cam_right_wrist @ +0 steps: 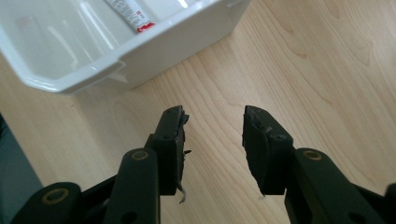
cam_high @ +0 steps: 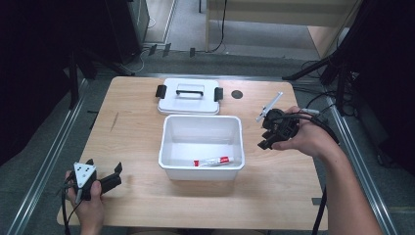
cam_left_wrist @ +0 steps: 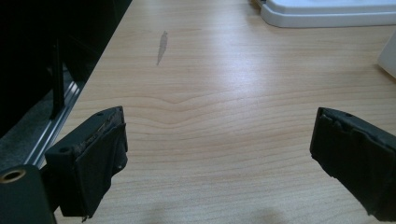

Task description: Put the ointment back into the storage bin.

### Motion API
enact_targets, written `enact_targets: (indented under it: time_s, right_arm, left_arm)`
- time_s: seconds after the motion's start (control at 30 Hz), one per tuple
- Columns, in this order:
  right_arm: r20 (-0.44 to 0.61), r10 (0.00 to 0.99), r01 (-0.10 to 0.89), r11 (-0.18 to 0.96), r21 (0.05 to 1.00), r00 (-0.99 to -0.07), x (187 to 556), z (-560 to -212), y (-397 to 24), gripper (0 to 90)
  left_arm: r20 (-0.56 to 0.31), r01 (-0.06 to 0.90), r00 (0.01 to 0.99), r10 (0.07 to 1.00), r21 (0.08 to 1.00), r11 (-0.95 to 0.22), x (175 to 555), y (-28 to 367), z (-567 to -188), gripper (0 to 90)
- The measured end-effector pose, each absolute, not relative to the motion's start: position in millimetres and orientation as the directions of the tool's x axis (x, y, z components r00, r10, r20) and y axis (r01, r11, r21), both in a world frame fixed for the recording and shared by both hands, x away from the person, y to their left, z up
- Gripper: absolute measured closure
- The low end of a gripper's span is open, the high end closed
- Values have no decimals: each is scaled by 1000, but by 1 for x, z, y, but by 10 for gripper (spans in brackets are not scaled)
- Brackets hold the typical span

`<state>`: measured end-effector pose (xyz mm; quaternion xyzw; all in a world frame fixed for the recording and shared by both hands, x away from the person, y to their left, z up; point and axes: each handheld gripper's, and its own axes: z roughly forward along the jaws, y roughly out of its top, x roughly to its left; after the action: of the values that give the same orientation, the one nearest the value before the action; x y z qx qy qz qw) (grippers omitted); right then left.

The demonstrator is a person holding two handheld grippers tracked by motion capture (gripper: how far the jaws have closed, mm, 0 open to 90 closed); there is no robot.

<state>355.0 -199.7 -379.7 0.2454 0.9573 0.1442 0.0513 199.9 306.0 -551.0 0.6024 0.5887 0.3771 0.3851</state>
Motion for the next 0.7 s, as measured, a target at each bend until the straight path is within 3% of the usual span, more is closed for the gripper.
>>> enact_targets:
  time_s: [0.43,0.47,0.57,0.6,0.7]
  right_arm:
    - [20,662,597,662,452,-749,352,-414,-239,492]
    - [32,692,622,627,469,-721,350,-421,-244,418]
    - [20,715,634,606,479,-699,347,-428,-248,401]
    - [12,739,646,581,495,-674,343,-434,-253,335]
    - [11,755,639,547,540,-656,338,-442,-260,307]
  left_arm:
    - [3,419,24,1000,908,-12,200,306,-551,44]
    - [2,420,24,1000,908,-12,200,306,-551,44]
    - [3,420,26,1000,907,-14,200,306,-551,44]
    - [3,420,24,1000,907,-13,200,306,-551,44]
    - [2,420,24,1000,907,-12,200,306,-551,44]
